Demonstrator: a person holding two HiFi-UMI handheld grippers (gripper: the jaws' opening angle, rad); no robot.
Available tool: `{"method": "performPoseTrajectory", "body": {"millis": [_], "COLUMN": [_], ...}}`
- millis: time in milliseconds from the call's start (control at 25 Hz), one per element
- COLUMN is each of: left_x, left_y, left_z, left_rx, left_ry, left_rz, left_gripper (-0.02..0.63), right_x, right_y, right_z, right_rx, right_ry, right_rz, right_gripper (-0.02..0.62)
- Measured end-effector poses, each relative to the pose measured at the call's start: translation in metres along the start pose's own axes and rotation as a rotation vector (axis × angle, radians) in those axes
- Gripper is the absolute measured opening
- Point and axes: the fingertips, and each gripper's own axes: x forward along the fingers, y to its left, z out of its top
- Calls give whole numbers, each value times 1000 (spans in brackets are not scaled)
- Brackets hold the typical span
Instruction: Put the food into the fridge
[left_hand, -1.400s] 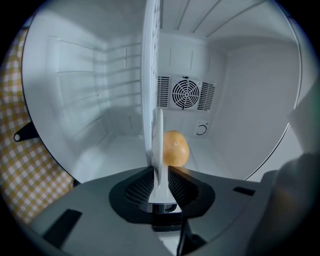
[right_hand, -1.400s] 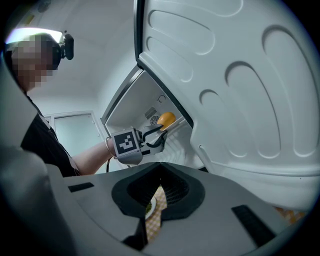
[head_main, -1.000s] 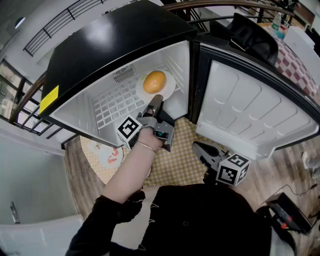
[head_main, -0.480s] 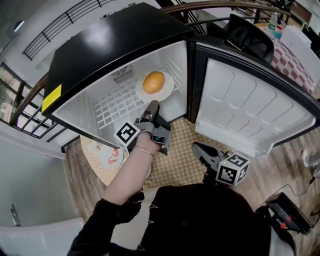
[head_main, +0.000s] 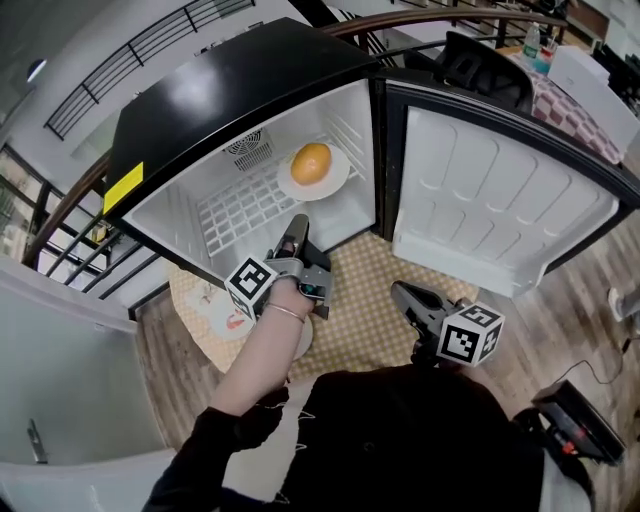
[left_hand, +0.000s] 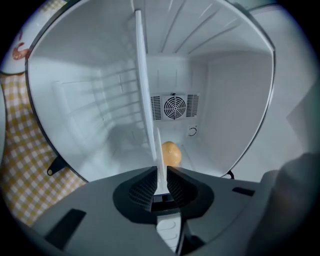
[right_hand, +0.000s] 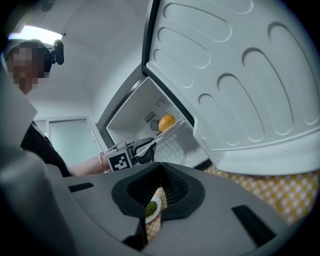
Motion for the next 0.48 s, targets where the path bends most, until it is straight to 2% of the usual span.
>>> {"method": "performPoseTrajectory", "body": {"millis": [200,480], "left_x": [-33,-90], "left_y": [-16,-33], "left_z": [9,23], "left_rx": [136,228], "left_ry": [35,67], "left_rz": [-46,-109], "left_gripper": [48,32], "right_x": [-5,-14], "right_y": [23,60], "right_z": [-8,-34], "right_rx": [-18,-26], "right_ry": [-28,-87], "right_rz": [-18,-43], "right_gripper": [15,15]}}
